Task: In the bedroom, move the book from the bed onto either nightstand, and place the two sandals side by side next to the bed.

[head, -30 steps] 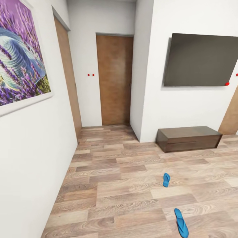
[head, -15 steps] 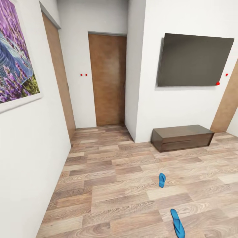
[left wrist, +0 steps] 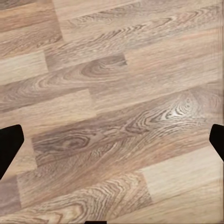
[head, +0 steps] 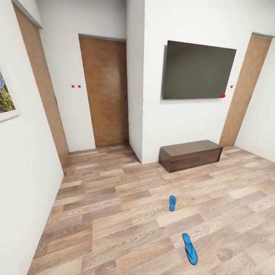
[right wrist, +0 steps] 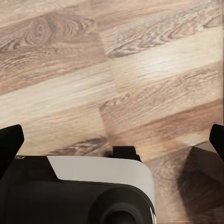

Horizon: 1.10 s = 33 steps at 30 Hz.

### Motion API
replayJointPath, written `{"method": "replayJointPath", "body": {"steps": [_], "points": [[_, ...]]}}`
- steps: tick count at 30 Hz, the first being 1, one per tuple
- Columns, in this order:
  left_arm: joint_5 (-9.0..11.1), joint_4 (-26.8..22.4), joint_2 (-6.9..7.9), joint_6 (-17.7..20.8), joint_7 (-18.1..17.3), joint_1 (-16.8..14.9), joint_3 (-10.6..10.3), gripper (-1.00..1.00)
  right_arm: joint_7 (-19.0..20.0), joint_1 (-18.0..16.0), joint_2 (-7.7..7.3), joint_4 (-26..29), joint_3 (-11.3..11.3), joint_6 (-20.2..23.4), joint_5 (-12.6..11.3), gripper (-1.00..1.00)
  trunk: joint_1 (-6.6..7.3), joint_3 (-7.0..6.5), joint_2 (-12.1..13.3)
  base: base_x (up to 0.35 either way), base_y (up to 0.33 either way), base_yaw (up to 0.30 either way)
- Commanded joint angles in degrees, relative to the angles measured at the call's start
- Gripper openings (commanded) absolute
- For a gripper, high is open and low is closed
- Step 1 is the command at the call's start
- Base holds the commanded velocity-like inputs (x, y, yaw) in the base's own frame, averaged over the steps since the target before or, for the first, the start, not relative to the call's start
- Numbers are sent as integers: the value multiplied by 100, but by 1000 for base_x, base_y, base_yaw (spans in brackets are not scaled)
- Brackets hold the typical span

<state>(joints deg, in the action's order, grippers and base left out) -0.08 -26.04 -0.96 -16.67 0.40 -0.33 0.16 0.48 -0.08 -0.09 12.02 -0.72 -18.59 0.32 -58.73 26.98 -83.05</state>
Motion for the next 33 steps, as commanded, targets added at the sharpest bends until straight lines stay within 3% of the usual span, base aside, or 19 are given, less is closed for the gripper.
{"method": "replayJointPath", "body": {"steps": [1, 15, 33], "points": [[-1, 2, -1, -19, 4, -2, 1, 100, 5, -1, 0, 2, -8, -13, 3, 100, 0, 5, -3, 0, 0, -194], [-1, 2, -1, -18, 4, -2, 1, 100, 5, -1, 0, 2, 2, -13, 3, 100, 0, 13, -3, 0, 0, -39], [-1, 2, -1, -19, 4, -2, 1, 100, 5, -1, 0, 2, 1, -13, 3, 100, 0, 169, -3, 0, 0, 0]]}}
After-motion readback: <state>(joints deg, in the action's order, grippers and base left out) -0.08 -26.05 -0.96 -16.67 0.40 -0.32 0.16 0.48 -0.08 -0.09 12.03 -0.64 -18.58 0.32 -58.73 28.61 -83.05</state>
